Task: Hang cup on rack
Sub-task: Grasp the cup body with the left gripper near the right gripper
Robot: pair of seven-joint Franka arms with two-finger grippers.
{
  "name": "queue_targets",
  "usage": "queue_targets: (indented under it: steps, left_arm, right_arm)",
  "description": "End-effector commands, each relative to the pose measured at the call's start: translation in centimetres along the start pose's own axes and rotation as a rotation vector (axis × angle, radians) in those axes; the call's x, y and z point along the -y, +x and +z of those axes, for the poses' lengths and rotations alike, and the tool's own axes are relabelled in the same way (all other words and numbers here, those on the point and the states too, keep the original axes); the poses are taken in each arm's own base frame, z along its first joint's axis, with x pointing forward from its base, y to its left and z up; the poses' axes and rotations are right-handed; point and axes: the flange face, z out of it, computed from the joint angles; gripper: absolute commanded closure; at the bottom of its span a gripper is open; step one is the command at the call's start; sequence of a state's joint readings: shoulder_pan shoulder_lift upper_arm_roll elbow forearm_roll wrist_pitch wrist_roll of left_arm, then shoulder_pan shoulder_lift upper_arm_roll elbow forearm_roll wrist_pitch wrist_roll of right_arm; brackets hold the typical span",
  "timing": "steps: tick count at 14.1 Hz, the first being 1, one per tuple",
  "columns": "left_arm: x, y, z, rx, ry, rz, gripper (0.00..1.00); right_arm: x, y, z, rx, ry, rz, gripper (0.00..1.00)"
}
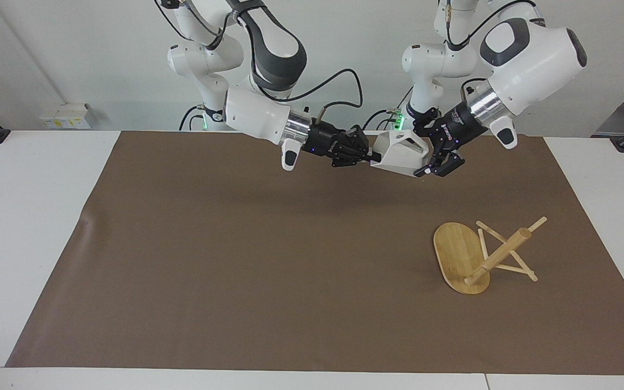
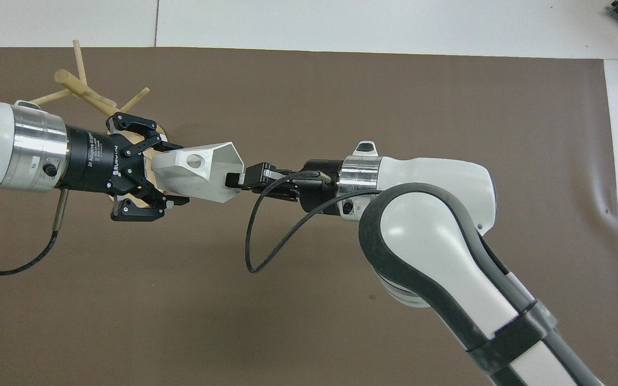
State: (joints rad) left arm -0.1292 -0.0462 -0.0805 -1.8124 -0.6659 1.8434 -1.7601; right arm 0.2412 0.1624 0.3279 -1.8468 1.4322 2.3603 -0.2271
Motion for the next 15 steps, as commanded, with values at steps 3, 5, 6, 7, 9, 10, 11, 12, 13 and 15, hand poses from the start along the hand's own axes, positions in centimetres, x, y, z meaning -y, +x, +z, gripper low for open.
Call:
queue_targets:
  steps: [3, 5, 6, 7, 9, 10, 11, 12, 13, 15]
  left_arm:
    - [0.61, -1.03, 0.92, 0.003, 0.008, -0.002, 1.0]
    - [0.53, -1.04, 0.86, 0.003, 0.0, -0.003, 1.0]
    - [0.51, -1.09, 0.79, 0.004, -0.002, -0.002, 1.0]
    - [0.51, -1.04, 0.84, 0.003, -0.001, -0.003, 1.0]
    - [0.49, -1.09, 0.77, 0.004, -0.004, -0.007, 1.0]
    - [0.46, -0.98, 0.78, 0.004, -0.004, -0.008, 1.0]
    - [0.46, -0.98, 0.78, 0.004, -0.004, -0.006, 1.0]
    - [0.46, -0.98, 0.78, 0.004, -0.004, -0.004, 1.0]
    - [0.46, -0.98, 0.78, 0.004, -0.004, -0.004, 1.0]
    - [0.47, -0.96, 0.66, 0.004, -0.006, -0.008, 1.0]
  right_arm:
    - [0.21, -0.11, -0.37, -0.002, -0.004, -0.019, 1.0]
    - [0.21, -0.1, -0.39, -0.004, -0.004, -0.016, 1.0]
    - [0.13, -0.06, -0.36, -0.005, -0.005, -0.009, 1.0]
    - [0.22, -0.11, -0.36, -0.007, -0.005, -0.001, 1.0]
    - [0.22, -0.08, -0.38, -0.01, -0.006, 0.003, 0.23]
    - [0.14, -0.1, -0.37, -0.009, -0.007, 0.006, 0.0]
    - [0.14, -0.1, -0.37, -0.009, -0.007, 0.004, 0.0]
    - [0.14, -0.08, -0.38, -0.011, -0.007, 0.004, 0.0]
    - [0.14, -0.08, -0.38, -0.011, -0.007, 0.004, 0.0]
    - [0.21, -0.07, -0.4, -0.011, -0.006, 0.003, 0.0]
